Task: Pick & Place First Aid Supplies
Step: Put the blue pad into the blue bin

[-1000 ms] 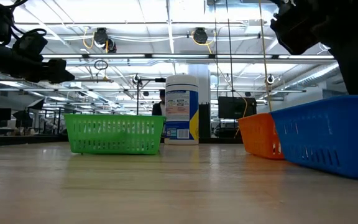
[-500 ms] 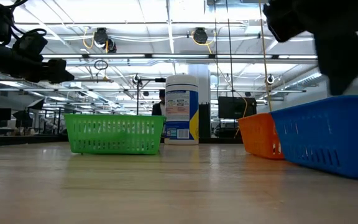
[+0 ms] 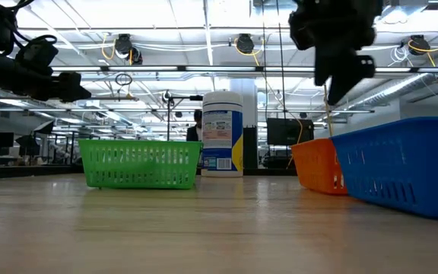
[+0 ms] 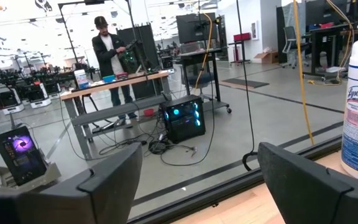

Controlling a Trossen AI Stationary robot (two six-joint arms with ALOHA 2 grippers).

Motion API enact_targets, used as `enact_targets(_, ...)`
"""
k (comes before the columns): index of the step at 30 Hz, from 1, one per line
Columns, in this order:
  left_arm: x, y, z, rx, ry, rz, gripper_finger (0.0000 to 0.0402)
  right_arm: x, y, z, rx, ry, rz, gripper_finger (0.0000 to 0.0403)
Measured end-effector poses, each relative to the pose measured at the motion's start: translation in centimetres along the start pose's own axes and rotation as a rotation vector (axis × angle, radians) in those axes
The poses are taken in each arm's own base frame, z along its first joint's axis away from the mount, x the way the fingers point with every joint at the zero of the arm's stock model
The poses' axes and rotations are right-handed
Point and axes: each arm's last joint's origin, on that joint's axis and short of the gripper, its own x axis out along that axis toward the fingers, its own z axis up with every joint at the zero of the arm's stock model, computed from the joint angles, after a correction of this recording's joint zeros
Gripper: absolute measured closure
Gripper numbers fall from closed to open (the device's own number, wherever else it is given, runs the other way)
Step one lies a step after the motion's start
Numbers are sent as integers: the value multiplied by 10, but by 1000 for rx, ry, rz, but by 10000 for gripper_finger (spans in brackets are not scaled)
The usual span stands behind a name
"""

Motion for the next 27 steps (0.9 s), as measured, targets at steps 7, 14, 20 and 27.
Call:
enact_targets(7, 0, 0, 0, 0, 0, 0, 93, -10, -42, 38, -71, -61, -56, 134)
enact_targets(14, 0, 0, 0, 0, 0, 0, 96, -15, -104, 60, -23, 78, -211, 144)
enact_targets(20, 0, 0, 0, 0, 0, 0, 96, -14, -150, 64, 100, 266, -322, 144)
enact_targets(27, 0, 0, 0, 0, 0, 0, 96, -19, -188, 67, 307, 337, -374, 145)
